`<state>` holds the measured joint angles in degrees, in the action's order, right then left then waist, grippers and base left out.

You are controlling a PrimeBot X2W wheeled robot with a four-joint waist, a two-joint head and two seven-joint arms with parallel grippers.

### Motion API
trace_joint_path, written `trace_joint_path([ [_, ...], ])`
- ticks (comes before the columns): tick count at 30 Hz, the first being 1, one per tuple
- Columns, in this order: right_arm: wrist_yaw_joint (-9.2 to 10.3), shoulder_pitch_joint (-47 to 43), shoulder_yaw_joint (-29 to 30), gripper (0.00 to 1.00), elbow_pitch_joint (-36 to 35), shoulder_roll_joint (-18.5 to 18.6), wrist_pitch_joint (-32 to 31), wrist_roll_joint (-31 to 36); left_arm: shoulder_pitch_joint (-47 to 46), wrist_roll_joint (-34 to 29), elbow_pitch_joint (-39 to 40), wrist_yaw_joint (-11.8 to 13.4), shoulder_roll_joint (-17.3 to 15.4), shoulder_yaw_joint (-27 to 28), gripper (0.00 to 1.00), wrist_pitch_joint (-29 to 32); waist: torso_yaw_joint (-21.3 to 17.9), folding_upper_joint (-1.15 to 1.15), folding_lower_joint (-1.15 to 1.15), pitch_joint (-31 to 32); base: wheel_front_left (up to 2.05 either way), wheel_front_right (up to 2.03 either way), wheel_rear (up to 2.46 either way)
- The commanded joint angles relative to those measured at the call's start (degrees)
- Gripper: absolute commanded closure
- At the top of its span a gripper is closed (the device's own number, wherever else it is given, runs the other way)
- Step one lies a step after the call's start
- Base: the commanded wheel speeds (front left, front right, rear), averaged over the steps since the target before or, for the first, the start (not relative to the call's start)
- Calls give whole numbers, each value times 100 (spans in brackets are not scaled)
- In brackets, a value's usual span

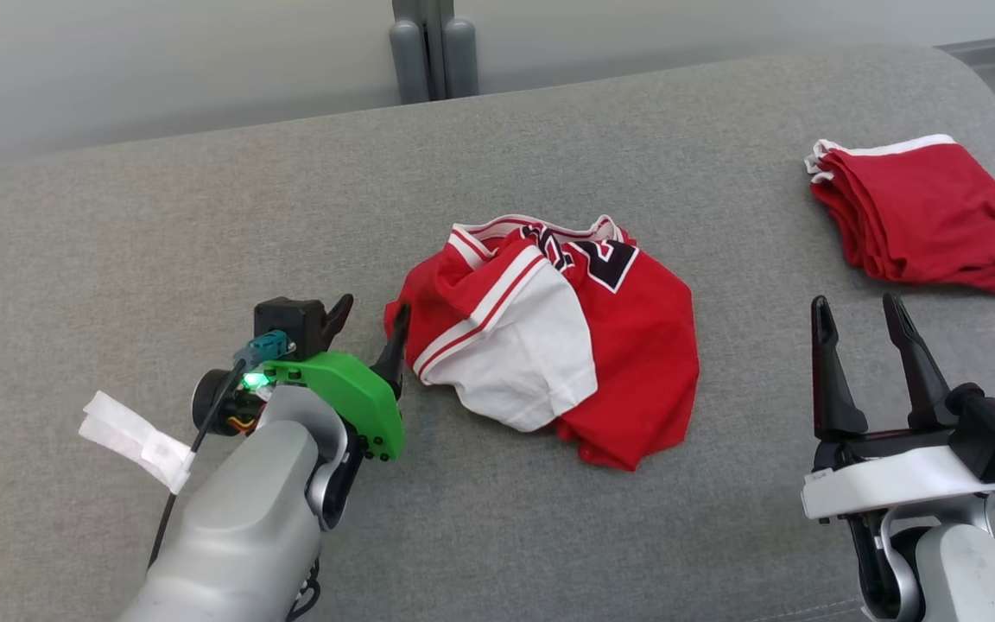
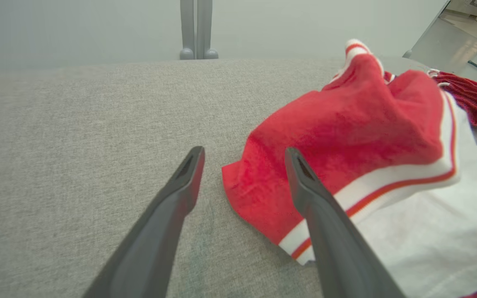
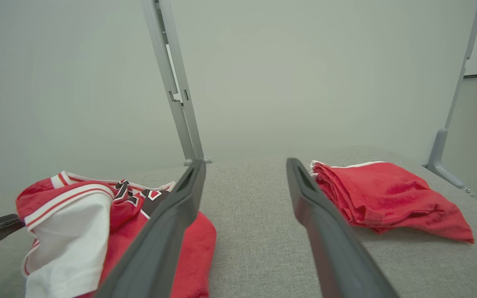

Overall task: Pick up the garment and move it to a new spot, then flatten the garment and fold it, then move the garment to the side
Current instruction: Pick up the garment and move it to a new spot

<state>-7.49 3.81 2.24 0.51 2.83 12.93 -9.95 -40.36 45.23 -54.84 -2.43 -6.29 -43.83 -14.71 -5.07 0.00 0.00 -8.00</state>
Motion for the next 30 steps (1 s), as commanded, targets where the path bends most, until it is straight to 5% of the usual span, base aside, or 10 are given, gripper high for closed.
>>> trace_joint_path([
  [1, -1, -25, 13, 0, -12, 13, -25, 35, 81, -89, 85, 31, -36, 74, 0, -42, 129, 0, 0, 123, 0, 0, 0],
  [20, -1, -475, -81, 0, 297, 15, -1, 54, 2530, -1557, 3027, 894, -383, 1858, 0, -42, 513, 0, 0, 605, 0, 0, 0],
  [30, -1, -704, -246, 0, 617, 16, 145, -138, 3569, -1972, 3562, 758, 46, 2506, 0, -42, 733, 0, 0, 803, 0, 0, 0],
])
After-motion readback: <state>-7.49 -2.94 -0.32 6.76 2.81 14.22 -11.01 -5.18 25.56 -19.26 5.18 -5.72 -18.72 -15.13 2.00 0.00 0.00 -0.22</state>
